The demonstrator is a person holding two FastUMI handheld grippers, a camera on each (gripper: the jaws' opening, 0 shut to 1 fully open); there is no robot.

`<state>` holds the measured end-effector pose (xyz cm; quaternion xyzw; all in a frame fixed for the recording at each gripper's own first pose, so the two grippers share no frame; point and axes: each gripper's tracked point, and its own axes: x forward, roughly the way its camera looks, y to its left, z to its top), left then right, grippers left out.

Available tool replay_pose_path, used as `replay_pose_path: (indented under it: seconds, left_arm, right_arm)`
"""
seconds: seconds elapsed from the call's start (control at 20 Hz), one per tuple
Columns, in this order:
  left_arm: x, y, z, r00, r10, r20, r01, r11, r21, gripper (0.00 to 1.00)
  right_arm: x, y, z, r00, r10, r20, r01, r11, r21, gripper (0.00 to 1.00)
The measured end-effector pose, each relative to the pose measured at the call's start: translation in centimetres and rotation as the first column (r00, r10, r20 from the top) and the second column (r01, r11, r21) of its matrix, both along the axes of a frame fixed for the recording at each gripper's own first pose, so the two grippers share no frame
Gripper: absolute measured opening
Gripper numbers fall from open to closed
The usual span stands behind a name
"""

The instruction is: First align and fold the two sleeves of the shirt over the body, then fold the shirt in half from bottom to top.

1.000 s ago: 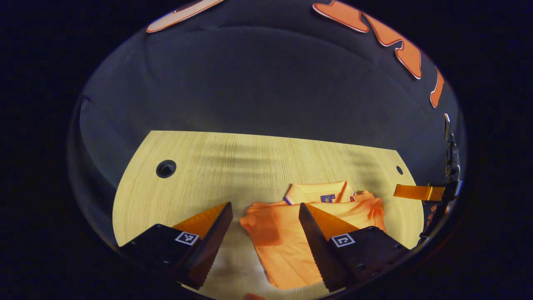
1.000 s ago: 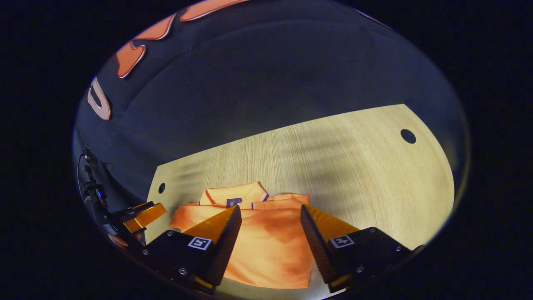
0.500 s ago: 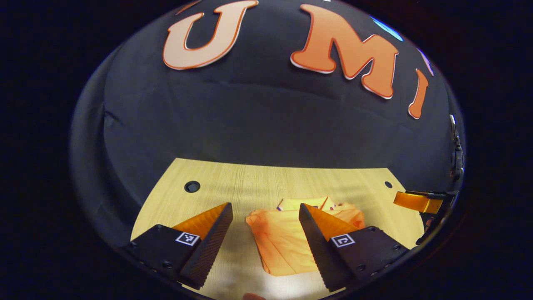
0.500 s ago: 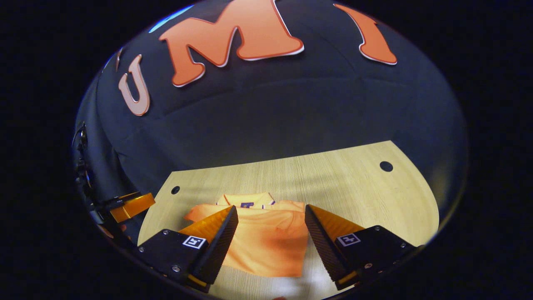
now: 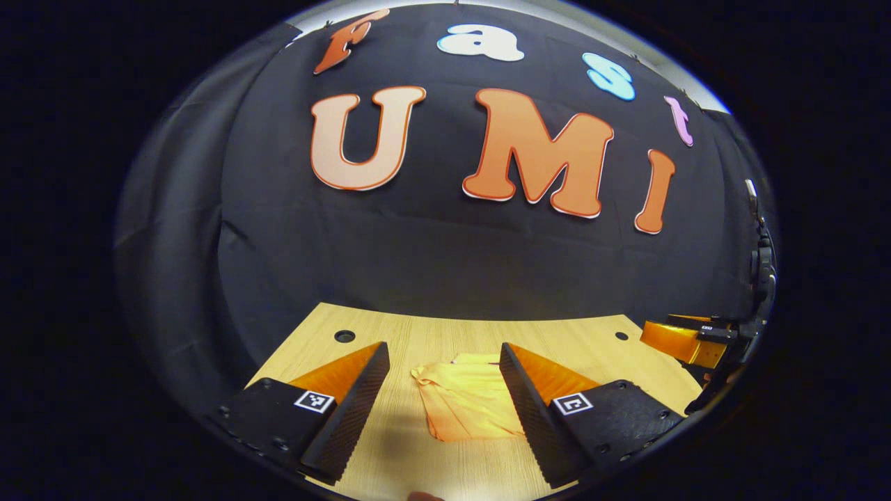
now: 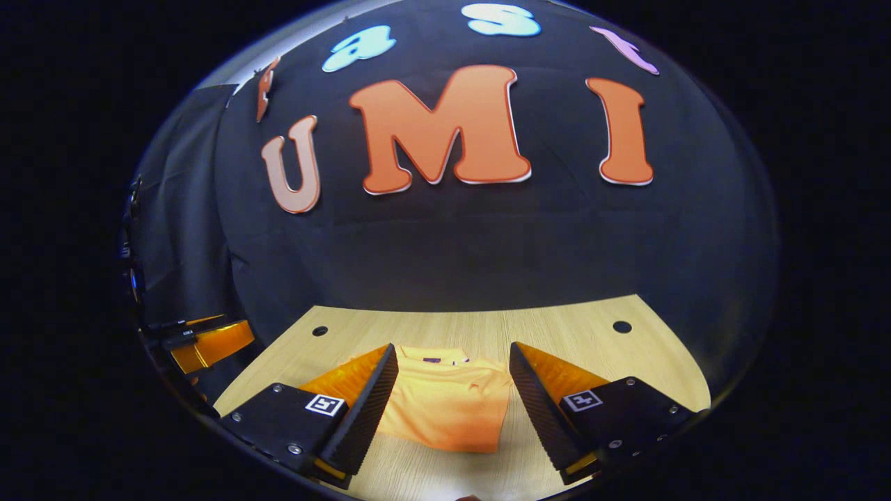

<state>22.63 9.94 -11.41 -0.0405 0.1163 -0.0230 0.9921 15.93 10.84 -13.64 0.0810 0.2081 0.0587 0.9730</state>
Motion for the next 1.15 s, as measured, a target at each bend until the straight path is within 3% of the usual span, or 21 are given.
replay_pose_path:
  seconds: [0.5, 1.15]
  left_arm:
    - [-6.5, -0.5, 3.8, 0.991, 0.014, 0.131, -0.010, 0.999, -0.036, 0.98]
    - [-8.4, -1.9, 3.3, 0.991, -0.025, 0.133, 0.027, 1.000, -0.011, 0.98]
  right_arm:
    - [-6.5, -0.2, 4.3, 0.992, -0.002, 0.128, 0.002, 1.000, -0.001, 0.97]
    - [-8.5, -2.0, 4.0, 0.993, -0.038, 0.116, 0.040, 0.999, -0.016, 0.97]
